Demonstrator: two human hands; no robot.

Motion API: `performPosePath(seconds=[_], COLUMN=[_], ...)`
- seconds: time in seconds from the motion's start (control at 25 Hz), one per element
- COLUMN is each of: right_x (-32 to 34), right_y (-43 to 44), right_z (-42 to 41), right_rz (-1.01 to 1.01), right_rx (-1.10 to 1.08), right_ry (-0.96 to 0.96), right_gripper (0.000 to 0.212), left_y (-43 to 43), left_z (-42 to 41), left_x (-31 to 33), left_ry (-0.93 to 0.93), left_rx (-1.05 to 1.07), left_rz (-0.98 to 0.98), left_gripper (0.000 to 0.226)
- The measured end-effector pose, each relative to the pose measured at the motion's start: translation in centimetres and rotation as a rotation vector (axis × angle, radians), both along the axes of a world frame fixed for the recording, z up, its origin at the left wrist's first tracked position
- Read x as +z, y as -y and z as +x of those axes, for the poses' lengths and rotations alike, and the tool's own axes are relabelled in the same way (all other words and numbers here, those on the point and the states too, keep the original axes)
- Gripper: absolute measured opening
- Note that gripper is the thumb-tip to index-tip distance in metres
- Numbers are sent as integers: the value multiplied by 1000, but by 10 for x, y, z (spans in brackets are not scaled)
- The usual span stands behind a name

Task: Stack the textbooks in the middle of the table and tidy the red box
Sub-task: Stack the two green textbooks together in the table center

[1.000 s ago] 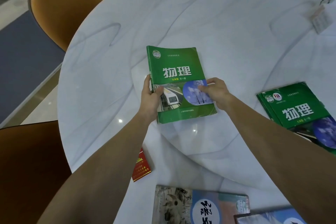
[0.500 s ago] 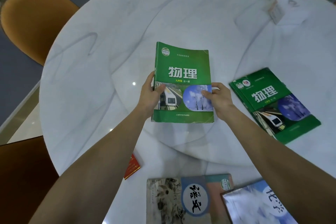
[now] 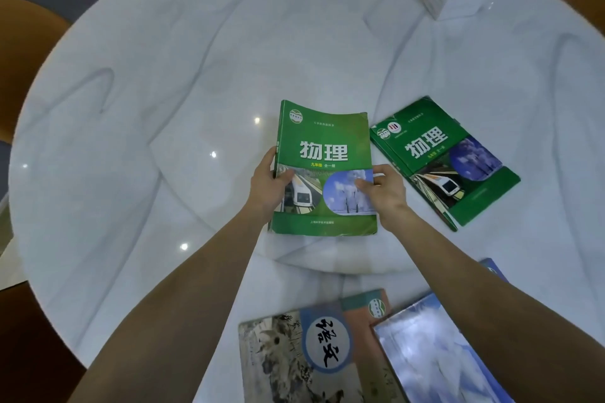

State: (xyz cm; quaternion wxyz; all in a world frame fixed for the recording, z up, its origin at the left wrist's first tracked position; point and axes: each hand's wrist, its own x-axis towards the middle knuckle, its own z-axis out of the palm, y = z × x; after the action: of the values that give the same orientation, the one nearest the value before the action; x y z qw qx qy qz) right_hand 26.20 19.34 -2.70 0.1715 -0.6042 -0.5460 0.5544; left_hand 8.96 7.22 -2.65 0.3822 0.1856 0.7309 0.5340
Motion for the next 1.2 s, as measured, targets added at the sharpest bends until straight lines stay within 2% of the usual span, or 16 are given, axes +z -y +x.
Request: performPosePath(seconds=[0.24, 0.44, 0.6, 0.64, 0.8, 1.04, 1.2], right_x=[-13, -10, -5, -2, 14, 46, 61], right_y=[5, 0, 0, 0, -4, -22, -46], right_z=[-1, -4, -6, -4, 8, 39, 66], right_rz=[65, 162, 248, 276, 434, 647, 708], right_rx=[68, 238, 378, 402, 490, 586, 595], right_ry=[160, 380, 569, 599, 692, 769, 816], right_gripper=[32, 39, 21, 21, 34, 31, 26], left_y=[0, -3, -3, -3, -11, -38, -63], left_z=[6, 5, 11, 12, 18, 44, 78], left_x=[-6, -8, -2, 1, 17, 39, 47], left_ry=[-220, -477, -720, -780, -907, -1030, -1084], left_rx=[-37, -110, -190, -215, -348, -560, -649], left_rz=[-198, -413, -632, -652, -615, -503, -446], left_gripper=[44, 33, 34, 32, 28, 31, 29])
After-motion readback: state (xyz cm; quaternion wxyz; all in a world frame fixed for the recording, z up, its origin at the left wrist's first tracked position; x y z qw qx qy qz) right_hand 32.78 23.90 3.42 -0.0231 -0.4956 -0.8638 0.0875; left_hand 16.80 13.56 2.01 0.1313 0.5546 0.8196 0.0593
